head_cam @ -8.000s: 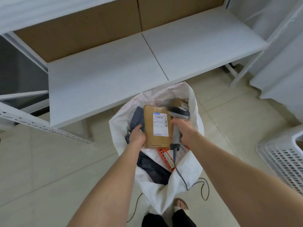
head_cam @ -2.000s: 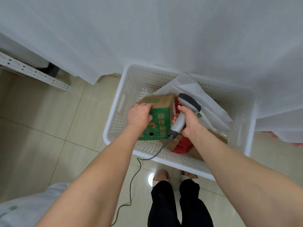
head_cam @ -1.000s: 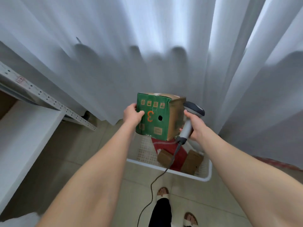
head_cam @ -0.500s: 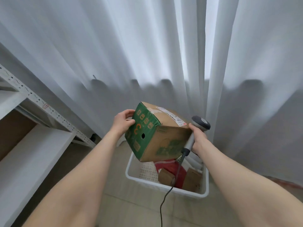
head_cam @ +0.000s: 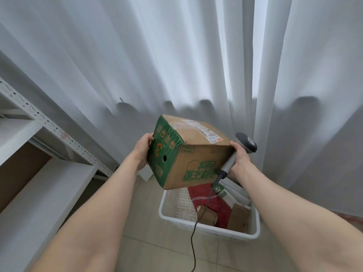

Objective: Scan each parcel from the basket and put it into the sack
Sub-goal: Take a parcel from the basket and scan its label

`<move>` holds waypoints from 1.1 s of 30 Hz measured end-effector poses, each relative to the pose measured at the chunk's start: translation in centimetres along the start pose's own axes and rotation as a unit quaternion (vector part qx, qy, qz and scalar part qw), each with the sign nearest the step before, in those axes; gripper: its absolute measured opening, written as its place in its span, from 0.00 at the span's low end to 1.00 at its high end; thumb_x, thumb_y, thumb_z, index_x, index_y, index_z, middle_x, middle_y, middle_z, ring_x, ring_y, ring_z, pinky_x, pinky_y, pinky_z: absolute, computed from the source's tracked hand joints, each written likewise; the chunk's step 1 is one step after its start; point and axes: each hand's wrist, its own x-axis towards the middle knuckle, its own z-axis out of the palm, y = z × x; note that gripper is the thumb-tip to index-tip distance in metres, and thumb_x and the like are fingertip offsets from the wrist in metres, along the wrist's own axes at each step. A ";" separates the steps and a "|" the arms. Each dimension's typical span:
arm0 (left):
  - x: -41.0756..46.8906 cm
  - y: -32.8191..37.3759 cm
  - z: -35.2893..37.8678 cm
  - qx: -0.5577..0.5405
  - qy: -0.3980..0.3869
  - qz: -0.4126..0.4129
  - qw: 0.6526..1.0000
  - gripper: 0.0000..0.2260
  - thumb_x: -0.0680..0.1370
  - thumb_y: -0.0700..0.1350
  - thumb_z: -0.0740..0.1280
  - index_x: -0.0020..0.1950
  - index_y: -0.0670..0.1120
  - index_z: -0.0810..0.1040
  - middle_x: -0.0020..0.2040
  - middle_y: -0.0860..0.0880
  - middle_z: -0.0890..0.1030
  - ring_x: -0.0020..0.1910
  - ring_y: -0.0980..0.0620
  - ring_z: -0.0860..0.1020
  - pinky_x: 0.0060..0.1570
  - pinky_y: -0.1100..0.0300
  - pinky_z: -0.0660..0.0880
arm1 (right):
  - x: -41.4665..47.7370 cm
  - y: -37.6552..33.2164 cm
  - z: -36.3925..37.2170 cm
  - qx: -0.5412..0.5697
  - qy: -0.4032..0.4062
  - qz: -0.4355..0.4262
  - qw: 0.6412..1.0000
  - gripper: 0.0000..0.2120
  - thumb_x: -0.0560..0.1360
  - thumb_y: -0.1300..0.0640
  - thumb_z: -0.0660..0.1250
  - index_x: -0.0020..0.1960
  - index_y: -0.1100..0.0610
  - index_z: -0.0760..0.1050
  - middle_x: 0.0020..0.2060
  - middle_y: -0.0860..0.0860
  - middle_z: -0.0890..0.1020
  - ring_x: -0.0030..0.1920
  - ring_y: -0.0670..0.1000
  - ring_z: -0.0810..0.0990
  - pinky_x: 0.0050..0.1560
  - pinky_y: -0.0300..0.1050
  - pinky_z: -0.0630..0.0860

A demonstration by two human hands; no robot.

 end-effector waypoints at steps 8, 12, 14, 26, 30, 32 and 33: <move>-0.9 -1.1 -1.9 -0.020 -0.115 -0.141 0.983 0.21 0.77 0.66 0.55 0.54 0.51 0.75 0.55 0.44 0.76 0.51 0.42 0.74 0.57 0.36 0.68 | -2.8 -0.7 3.4 -0.031 -0.043 -0.065 0.996 0.11 0.69 0.59 0.74 0.49 0.55 0.75 0.51 0.57 0.83 0.54 0.60 0.82 0.57 0.61 0.77; -0.8 -1.9 -1.7 -0.070 -0.114 -0.123 0.983 0.23 0.75 0.65 0.60 0.60 0.51 0.74 0.55 0.45 0.77 0.52 0.45 0.74 0.50 0.45 0.71 | -3.9 0.0 4.5 -0.052 -0.078 -0.097 0.991 0.21 0.71 0.64 0.73 0.60 0.53 0.71 0.49 0.55 0.83 0.45 0.54 0.82 0.43 0.52 0.79; -0.6 -2.1 -1.4 -0.072 -0.106 -0.106 0.986 0.23 0.69 0.64 0.67 0.58 0.53 0.75 0.59 0.45 0.74 0.58 0.45 0.72 0.53 0.41 0.70 | -4.3 0.6 5.0 -0.066 -0.093 -0.096 0.989 0.22 0.71 0.66 0.72 0.62 0.56 0.72 0.52 0.57 0.83 0.49 0.57 0.82 0.50 0.58 0.80; 0.8 -3.6 0.5 -0.064 -0.068 -0.105 0.990 0.12 0.76 0.51 0.68 0.58 0.50 0.74 0.59 0.46 0.76 0.57 0.47 0.73 0.46 0.44 0.75 | -3.7 2.9 4.8 -0.182 -0.102 -0.089 0.974 0.17 0.69 0.71 0.72 0.54 0.60 0.76 0.51 0.60 0.83 0.53 0.61 0.81 0.59 0.61 0.77; 2.2 -5.6 1.5 -0.074 -0.059 -0.112 0.989 0.18 0.75 0.37 0.63 0.65 0.47 0.71 0.56 0.47 0.76 0.54 0.46 0.73 0.47 0.44 0.75 | -1.8 4.1 4.3 -0.210 -0.067 -0.099 0.970 0.14 0.68 0.75 0.68 0.49 0.61 0.75 0.55 0.62 0.81 0.55 0.61 0.80 0.61 0.61 0.75; 2.8 -6.7 1.9 -0.080 -0.056 -0.121 0.988 0.22 0.73 0.34 0.62 0.66 0.46 0.69 0.57 0.45 0.76 0.57 0.44 0.73 0.48 0.42 0.75 | -0.7 4.9 3.9 -0.225 -0.050 -0.097 0.968 0.14 0.68 0.76 0.67 0.45 0.59 0.74 0.56 0.63 0.80 0.58 0.63 0.79 0.62 0.62 0.75; 3.3 -7.3 2.0 -0.083 -0.052 -0.126 0.987 0.23 0.73 0.32 0.62 0.67 0.46 0.68 0.58 0.45 0.76 0.58 0.43 0.74 0.47 0.43 0.75 | -0.1 5.2 3.7 -0.236 -0.044 -0.095 0.966 0.14 0.67 0.76 0.67 0.45 0.59 0.74 0.56 0.63 0.80 0.58 0.63 0.78 0.62 0.62 0.75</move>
